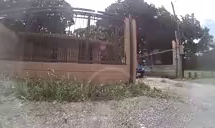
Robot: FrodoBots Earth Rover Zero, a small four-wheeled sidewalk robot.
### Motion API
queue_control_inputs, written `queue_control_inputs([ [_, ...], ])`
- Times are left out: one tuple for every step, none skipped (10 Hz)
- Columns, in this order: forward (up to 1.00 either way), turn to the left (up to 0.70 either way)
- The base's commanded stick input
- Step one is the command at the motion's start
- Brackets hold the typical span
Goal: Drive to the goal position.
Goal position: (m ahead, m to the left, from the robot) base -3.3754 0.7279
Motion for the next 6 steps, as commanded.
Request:
queue_control_inputs([
  [0.0,0.0],
  [0.0,0.0],
  [0.0,0.0],
  [0.0,0.0],
  [0.0,0.03],
  [0.0,0.28],
])
